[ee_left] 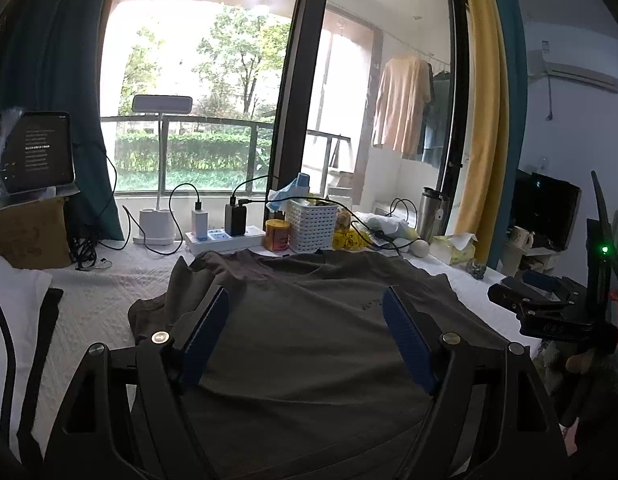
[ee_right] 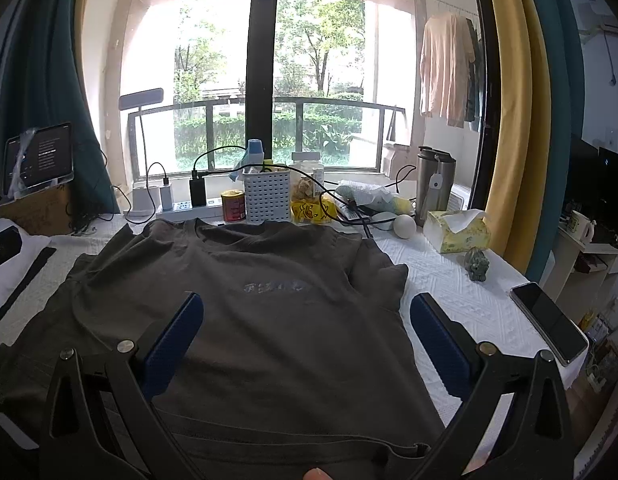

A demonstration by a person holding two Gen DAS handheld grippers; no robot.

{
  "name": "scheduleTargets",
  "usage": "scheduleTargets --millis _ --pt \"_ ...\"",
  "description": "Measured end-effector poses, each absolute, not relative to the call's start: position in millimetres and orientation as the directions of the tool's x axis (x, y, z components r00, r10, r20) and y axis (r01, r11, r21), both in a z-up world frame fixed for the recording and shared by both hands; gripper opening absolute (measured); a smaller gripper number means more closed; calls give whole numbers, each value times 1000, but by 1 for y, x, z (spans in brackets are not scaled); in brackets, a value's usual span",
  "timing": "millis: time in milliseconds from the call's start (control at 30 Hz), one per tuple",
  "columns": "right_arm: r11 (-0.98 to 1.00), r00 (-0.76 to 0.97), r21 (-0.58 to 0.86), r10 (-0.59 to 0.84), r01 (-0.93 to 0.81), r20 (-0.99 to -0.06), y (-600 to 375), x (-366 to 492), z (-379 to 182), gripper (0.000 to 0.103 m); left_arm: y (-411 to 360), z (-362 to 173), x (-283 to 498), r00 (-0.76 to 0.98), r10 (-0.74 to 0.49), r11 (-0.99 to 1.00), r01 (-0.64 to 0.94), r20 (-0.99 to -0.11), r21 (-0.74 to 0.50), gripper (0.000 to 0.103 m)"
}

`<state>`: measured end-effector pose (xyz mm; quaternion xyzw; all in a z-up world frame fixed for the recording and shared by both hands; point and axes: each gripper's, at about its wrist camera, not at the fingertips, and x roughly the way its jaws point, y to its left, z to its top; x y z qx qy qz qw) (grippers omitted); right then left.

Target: Fold small clothes

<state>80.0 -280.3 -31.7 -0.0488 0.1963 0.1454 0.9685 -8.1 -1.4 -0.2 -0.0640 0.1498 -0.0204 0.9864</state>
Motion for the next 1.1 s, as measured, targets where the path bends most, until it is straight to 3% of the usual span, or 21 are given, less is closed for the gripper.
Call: scheduleTargets --millis 1100 --pt "953 885 -43 262 -300 -386 -276 81 -31 102 -8 -2 -8 949 -104 989 66 -298 -135 82"
